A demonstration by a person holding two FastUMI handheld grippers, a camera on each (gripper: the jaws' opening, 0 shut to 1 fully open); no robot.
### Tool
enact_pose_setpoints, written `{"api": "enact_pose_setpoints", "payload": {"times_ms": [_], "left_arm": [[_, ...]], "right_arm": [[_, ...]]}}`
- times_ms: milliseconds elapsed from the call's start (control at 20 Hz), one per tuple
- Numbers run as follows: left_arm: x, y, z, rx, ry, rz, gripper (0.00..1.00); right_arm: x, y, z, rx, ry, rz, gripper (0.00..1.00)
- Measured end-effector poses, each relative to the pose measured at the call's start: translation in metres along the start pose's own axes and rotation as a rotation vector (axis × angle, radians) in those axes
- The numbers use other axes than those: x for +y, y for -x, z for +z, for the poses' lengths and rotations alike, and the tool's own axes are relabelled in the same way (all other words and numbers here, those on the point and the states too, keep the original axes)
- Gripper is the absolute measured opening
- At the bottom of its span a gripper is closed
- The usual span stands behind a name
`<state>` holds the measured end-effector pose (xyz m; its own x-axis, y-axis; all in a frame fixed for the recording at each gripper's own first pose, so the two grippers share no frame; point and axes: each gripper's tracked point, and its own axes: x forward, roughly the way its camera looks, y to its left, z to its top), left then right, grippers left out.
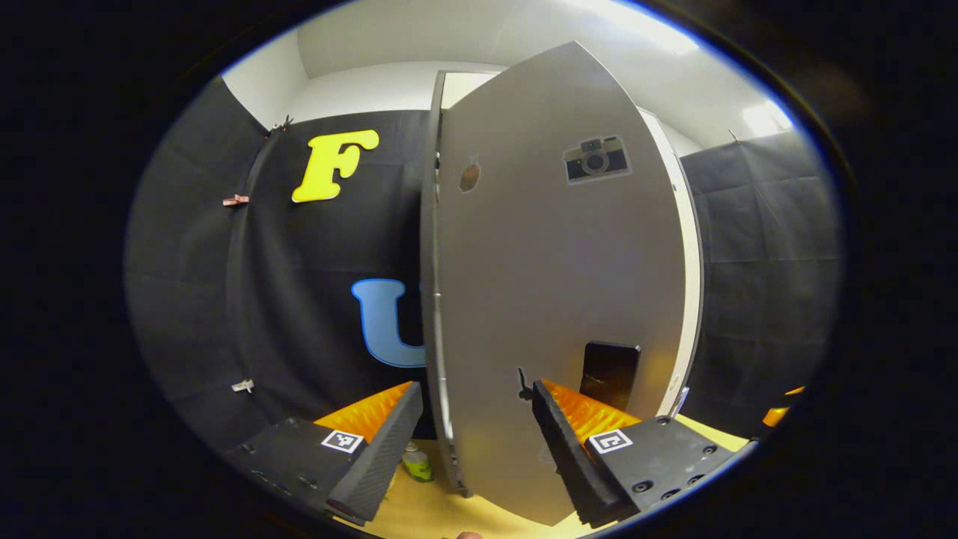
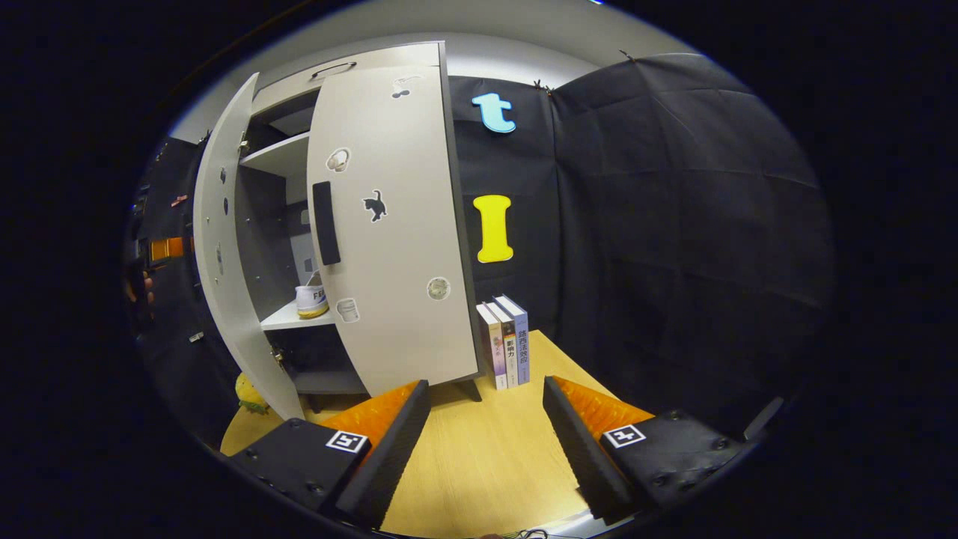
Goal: Grab one shoe with the right hand and put it into the shoe cabinet, grab the other shoe with the left hand and put it into the shoe cabinet; then close the right door with the right hand and the left door with the left hand.
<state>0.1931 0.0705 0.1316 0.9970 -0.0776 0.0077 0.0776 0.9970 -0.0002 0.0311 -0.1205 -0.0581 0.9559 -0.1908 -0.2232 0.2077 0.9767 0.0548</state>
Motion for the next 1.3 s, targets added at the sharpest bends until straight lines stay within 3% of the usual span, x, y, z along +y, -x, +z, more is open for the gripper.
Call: {"api": "enact_pose_setpoints", "payload": {"times_ms": [150, 300, 400, 450, 850, 1100, 1300], "left_arm": [[-0.041, -0.011, 0.010, -0.017, 0.061, -0.019, 0.94], [-0.070, -0.003, 0.011, -0.028, 0.066, 0.012, 0.97], [-0.087, 0.010, 0.000, -0.021, 0.082, 0.039, 0.92], [-0.091, 0.018, -0.007, -0.016, 0.093, 0.059, 0.94], [-0.080, 0.123, -0.061, 0.049, 0.147, 0.285, 0.95], [-0.061, 0.190, -0.080, 0.077, 0.141, 0.337, 0.95], [-0.059, 0.227, -0.092, 0.089, 0.127, 0.299, 0.95]], "right_arm": [[-0.026, -0.003, 0.007, -0.007, 0.003, -0.012, 0.98], [-0.043, -0.012, 0.012, -0.007, -0.002, 0.010, 0.98], [-0.051, -0.023, 0.012, 0.004, -0.006, 0.043, 0.98], [-0.054, -0.028, 0.011, 0.010, -0.008, 0.064, 0.98], [-0.039, -0.053, 0.016, 0.042, 0.015, 0.279, 0.98], [-0.012, -0.023, 0.041, -0.048, 0.020, 0.299, 0.98], [0.004, 0.018, 0.039, -0.077, 0.000, 0.260, 0.98]]}}
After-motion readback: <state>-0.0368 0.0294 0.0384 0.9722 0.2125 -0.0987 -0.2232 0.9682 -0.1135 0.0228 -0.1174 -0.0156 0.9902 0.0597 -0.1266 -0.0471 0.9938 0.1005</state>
